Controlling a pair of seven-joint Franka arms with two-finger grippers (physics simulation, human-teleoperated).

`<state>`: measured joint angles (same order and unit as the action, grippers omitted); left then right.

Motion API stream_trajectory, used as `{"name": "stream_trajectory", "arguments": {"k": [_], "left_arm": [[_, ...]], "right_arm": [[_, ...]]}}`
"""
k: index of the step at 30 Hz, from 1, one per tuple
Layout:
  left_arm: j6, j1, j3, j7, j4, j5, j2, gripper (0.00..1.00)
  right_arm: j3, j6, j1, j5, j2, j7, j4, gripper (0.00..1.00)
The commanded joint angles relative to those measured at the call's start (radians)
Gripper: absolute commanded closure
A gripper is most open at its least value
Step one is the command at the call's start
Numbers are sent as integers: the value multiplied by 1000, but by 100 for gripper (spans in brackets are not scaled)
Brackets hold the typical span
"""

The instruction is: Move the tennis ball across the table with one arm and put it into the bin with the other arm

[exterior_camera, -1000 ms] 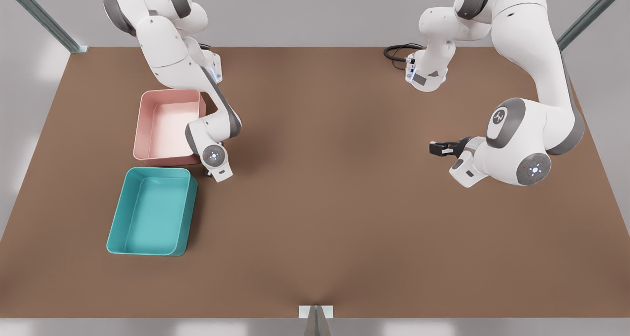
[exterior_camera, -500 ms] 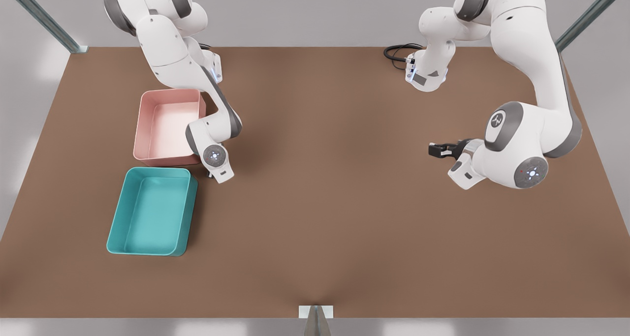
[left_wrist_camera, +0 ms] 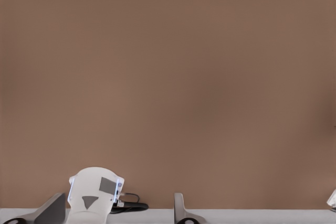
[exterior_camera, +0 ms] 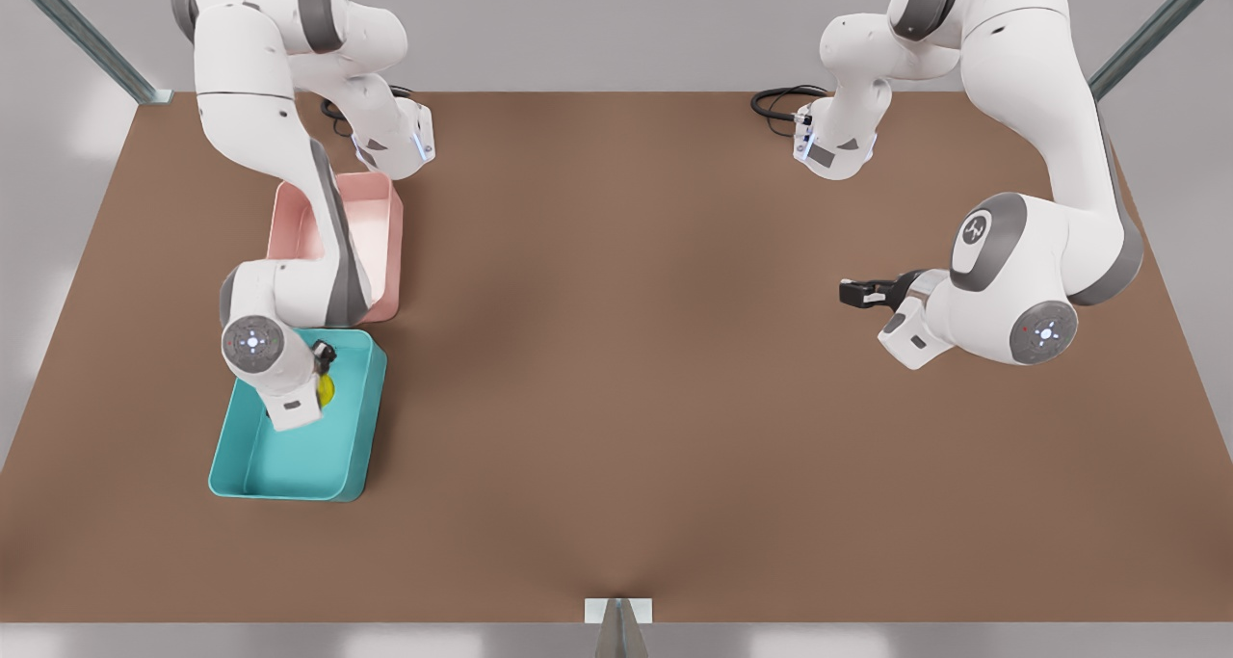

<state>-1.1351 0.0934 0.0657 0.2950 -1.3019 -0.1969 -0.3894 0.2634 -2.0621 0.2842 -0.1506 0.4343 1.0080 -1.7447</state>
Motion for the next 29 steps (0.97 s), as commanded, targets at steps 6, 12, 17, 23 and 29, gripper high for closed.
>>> {"name": "stream_trajectory", "arguments": {"k": [6, 12, 17, 23, 29], "left_arm": [[0, -1, 0, 1, 3, 1, 1, 0], [-84, 19, 63, 1, 0, 152, 33, 0], [-100, -64, 157, 9, 3, 171, 43, 0], [-95, -78, 158, 9, 3, 154, 56, 0], [-95, -80, 157, 9, 3, 154, 53, 0]], "right_arm": [[42, 33, -10, 77, 87, 247, 48, 0], [36, 479, -3, 181, 75, -882, 276, 0], [-93, 683, -155, 82, -189, -1003, 315, 0], [-227, 662, -307, 78, -270, -1055, 241, 0], [-219, 665, -304, 83, -273, -1077, 244, 0]]}}
